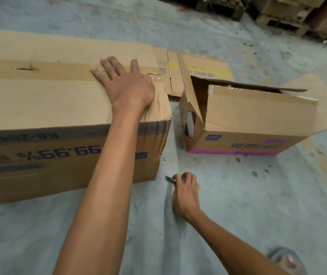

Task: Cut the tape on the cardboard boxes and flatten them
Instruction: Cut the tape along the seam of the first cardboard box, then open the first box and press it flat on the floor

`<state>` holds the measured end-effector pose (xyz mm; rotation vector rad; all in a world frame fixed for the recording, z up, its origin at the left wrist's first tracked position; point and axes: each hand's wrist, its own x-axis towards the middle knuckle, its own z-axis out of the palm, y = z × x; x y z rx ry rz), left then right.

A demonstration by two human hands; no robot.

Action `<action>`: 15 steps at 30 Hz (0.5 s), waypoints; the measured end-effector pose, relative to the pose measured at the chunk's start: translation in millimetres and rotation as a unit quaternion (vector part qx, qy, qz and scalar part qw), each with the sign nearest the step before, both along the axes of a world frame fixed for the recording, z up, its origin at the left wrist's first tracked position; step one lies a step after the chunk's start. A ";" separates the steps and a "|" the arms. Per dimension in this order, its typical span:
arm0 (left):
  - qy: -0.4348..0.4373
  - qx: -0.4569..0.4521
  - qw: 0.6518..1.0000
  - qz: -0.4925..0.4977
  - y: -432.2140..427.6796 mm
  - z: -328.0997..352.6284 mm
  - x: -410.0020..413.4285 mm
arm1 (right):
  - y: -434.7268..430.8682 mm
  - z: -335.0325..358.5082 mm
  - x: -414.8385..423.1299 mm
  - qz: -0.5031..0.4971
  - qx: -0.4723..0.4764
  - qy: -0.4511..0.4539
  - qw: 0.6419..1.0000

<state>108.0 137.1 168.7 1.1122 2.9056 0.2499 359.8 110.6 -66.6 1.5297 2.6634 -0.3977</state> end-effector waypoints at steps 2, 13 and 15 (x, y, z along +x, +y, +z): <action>-0.009 -0.002 1.000 0.006 -0.6 0.6 1.6 | -1.0 3.2 -5.3 -0.005 0.021 0.016 1.000; -0.053 0.062 0.996 0.047 -40.4 9.3 -45.7 | 62.6 202.0 -95.7 -0.145 -0.272 0.495 0.812; -0.048 0.056 0.993 0.096 -60.8 14.2 -71.1 | 67.3 236.3 -116.8 -0.069 -0.264 0.449 0.851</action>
